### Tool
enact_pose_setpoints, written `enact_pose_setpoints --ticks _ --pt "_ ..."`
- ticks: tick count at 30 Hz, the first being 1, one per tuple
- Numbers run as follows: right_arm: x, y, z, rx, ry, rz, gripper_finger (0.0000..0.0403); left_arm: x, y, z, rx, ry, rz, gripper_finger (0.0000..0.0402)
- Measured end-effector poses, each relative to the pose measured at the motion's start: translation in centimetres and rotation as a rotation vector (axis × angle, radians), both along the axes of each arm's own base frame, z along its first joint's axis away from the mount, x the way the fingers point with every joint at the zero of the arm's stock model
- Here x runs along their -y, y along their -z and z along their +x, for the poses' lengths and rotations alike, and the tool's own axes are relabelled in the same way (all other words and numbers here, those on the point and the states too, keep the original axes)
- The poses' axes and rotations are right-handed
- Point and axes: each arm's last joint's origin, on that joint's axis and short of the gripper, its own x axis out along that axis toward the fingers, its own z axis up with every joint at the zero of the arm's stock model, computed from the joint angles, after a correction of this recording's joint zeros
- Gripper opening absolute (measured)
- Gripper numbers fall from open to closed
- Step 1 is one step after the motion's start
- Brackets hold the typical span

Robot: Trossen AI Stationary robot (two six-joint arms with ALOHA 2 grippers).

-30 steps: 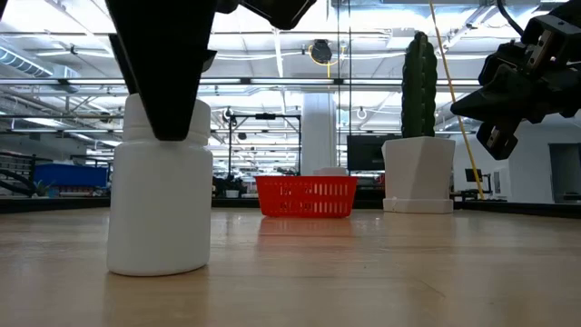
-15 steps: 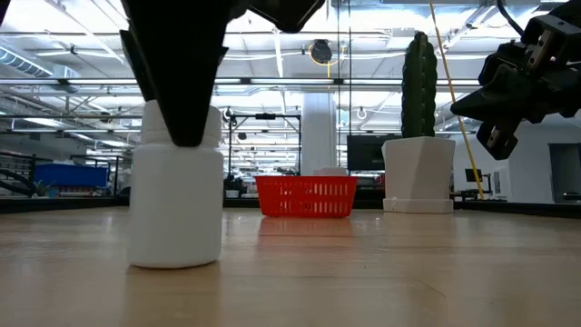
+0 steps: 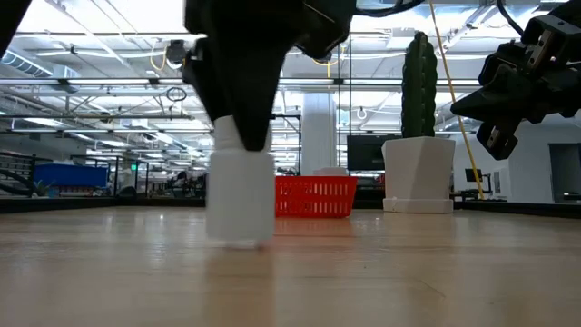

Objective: Pick and place pill bottles into a basket
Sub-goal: Put the white medicine bottle into the red basket

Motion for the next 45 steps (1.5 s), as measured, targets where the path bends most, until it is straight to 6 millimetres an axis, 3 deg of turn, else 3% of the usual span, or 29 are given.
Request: enact_pose_setpoints --ticks 8,13,18,23,29,35,40,45 --pt "0.0 0.0 0.0 0.001 0.000 0.000 0.0004 -5.4 -2.6 0.9 0.046 0.017 -0.010 0.0165" --pt "0.0 0.0 0.0 0.001 0.000 0.000 0.0004 -10.1 -5.1 0.6 0.067 0.015 0.011 0.0181" --pt "0.0 0.0 0.0 0.002 0.000 0.000 0.0004 -15.7 -7.2 -0.1 0.085 -0.017 0.024 0.0164" --pt "0.0 0.0 0.0 0.002 0.000 0.000 0.0004 -21.0 -7.3 -0.7 0.057 -0.067 0.010 0.0164" --pt "0.0 0.0 0.0 0.001 0.000 0.000 0.0004 -25.4 -7.5 -1.1 0.091 -0.113 0.033 0.0183" --pt "0.0 0.0 0.0 0.002 0.000 0.000 0.0004 -27.8 -7.2 -1.3 0.102 -0.091 0.054 0.0164" --pt "0.0 0.0 0.0 0.001 0.000 0.000 0.0004 -28.2 -6.3 -0.5 0.125 -0.039 0.076 0.0167" --pt "0.0 0.0 0.0 0.001 0.000 0.000 0.0004 -28.4 -4.1 0.4 0.087 0.012 0.065 0.0185"
